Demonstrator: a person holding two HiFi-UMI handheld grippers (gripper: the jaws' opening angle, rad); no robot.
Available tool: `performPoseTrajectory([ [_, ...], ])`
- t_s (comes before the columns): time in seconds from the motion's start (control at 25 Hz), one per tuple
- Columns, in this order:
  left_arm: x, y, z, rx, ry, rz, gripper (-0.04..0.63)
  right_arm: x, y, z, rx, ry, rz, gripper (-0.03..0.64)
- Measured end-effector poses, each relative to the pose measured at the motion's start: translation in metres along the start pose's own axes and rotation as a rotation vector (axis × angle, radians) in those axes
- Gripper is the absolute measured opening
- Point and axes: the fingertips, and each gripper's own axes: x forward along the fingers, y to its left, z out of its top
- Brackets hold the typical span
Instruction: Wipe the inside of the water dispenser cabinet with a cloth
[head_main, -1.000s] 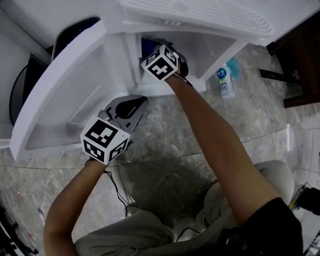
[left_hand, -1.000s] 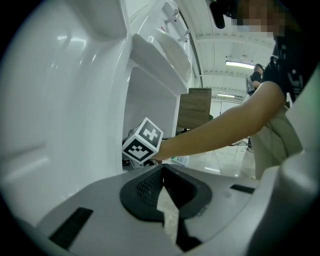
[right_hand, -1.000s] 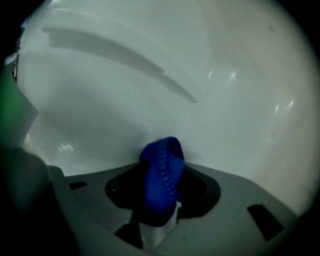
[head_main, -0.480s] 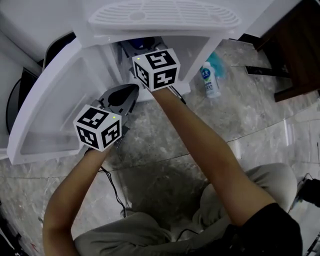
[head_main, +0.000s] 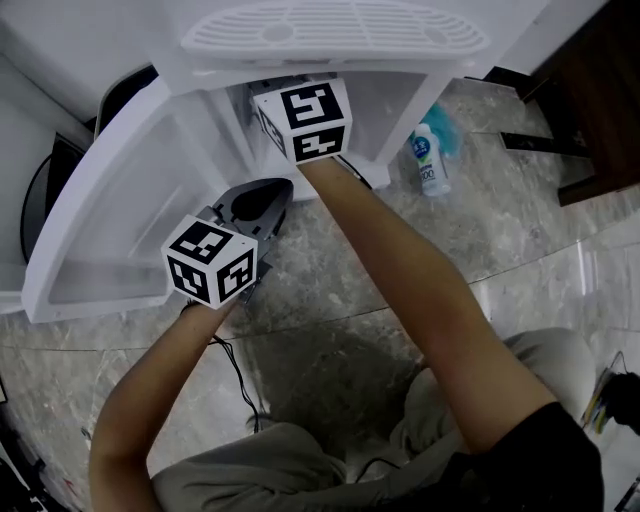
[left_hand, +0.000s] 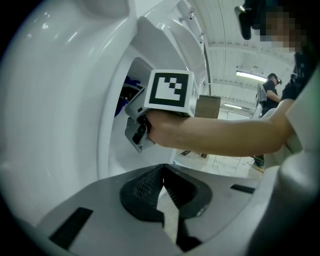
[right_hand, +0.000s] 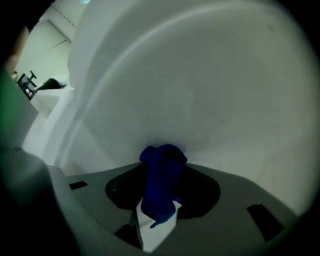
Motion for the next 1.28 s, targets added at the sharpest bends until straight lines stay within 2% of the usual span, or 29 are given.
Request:
performPoseTrajectory([
  [0.12, -0.003, -0.003, -0.005, -0.010, 0.009, -0.009, 0.008, 0.014, -0.008, -0.007, -0.060, 0.022, -0.016, 0.149],
  [0.2, -0.008, -0.005, -0.011, -0.007, 0.019, -0.010, 0.008, 0.019, -0.010, -0.008, -0.065, 0.017, -0.023, 0.149],
  [0.44, -0.009, -0.006, -0.025, -0.013, 0.049, -0.013, 0.008, -0.007, 0.002, 0.001, 0.048, -0.029, -0.065, 0.147],
  [0.52, -0.006, -0.007, -0.024, 0.002, 0.049, -0.016, 0.008, -0.013, 0.007, 0.004, 0.052, -0.037, -0.068, 0.147],
  [0.8, -0.003, -0.022, -0.024, 0.051, 0.059, -0.056, 0.008, 0.019, -0.010, -0.008, -0.090, 0.057, 0.002, 0.147],
  [0.96, -0.010, -0.020, -0.036, 0.040, 0.079, -0.049, 0.008, 0.016, -0.009, -0.010, -0.036, 0.056, -0.022, 0.146],
  [1.12, -0.014, -0.012, -0.034, 0.017, 0.063, -0.027, 0.008, 0.001, 0.000, -0.010, 0.017, 0.079, -0.016, 0.146],
  [1.28, -0.010, -0.011, -0.027, 0.034, 0.027, -0.015, 0.008, -0.024, 0.020, -0.006, -0.004, 0.110, 0.079, 0.146],
])
